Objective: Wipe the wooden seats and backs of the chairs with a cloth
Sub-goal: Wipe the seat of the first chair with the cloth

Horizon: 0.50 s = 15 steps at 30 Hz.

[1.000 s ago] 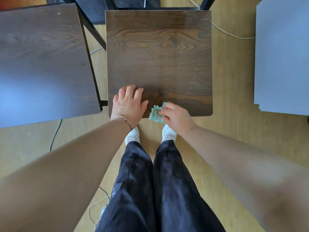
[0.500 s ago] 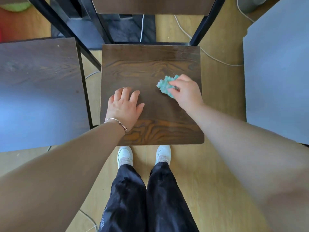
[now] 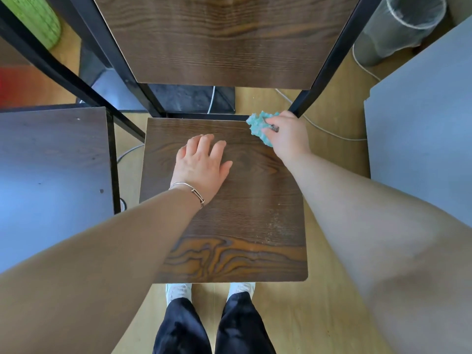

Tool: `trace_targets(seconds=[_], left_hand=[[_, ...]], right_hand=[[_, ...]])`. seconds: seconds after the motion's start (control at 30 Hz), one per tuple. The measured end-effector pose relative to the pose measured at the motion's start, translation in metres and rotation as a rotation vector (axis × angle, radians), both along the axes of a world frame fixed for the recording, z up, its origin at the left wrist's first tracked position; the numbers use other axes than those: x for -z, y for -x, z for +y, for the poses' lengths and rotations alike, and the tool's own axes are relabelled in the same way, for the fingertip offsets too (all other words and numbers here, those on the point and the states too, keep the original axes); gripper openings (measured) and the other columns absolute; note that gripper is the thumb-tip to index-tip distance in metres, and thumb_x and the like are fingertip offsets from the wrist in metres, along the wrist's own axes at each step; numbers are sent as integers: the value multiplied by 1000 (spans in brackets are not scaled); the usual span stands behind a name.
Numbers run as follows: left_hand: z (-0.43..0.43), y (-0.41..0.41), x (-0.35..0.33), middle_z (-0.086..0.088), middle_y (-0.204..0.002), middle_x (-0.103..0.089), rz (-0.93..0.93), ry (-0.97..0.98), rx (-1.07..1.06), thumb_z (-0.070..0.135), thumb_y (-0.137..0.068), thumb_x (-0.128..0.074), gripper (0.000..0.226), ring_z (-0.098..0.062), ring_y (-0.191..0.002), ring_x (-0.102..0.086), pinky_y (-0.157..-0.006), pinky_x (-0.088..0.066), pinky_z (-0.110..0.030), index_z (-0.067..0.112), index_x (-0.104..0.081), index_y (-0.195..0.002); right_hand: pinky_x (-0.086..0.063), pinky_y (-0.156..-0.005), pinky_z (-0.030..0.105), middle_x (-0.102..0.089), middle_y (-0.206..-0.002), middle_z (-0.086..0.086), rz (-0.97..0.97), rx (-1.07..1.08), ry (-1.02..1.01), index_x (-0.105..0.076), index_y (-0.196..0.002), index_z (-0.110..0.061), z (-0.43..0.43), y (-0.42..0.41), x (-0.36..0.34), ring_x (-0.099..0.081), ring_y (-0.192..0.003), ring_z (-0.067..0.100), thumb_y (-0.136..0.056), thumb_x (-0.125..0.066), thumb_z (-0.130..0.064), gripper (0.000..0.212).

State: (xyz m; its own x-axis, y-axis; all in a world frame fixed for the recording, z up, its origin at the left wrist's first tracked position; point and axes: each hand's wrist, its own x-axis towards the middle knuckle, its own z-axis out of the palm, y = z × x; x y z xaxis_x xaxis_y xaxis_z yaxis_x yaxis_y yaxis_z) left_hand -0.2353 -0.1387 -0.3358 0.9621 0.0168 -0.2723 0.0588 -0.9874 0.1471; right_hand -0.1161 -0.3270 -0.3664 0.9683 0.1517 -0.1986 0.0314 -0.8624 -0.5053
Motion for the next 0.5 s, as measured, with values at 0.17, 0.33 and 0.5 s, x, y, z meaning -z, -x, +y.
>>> trace_targets(seconds=[0.17,0.33,0.5], left_hand=[[0,5,9,-7,-148,-33,26,1,1,48,-98,-38,52,-31,-135,-28,-106,-31,-47,21,-37,-143],[-7,20,13,-7,-147,-35,55,16,-24,48,-98,-38,52,-32,-133,-30,-106,-31,-46,21,-37,-142],[-13,50,10,-7,-145,-37,81,56,-31,48,-97,-41,52,-34,-130,-32,-104,-32,-47,21,-40,-142]], right_hand=[[-55,-90,35,-59,-123,0,57,4,8,-68,-121,-16,-2,-3,5,-59,-104,20,-93,-66,-24,29],[-52,-92,33,-58,-125,0,101,-100,55,-69,-118,-17,-4,20,1,-58,-107,21,-92,-66,-22,26],[-52,-85,36,-59,-116,2,96,-264,44,-70,-113,-13,-16,78,3,-59,-97,23,-93,-64,-19,21]])
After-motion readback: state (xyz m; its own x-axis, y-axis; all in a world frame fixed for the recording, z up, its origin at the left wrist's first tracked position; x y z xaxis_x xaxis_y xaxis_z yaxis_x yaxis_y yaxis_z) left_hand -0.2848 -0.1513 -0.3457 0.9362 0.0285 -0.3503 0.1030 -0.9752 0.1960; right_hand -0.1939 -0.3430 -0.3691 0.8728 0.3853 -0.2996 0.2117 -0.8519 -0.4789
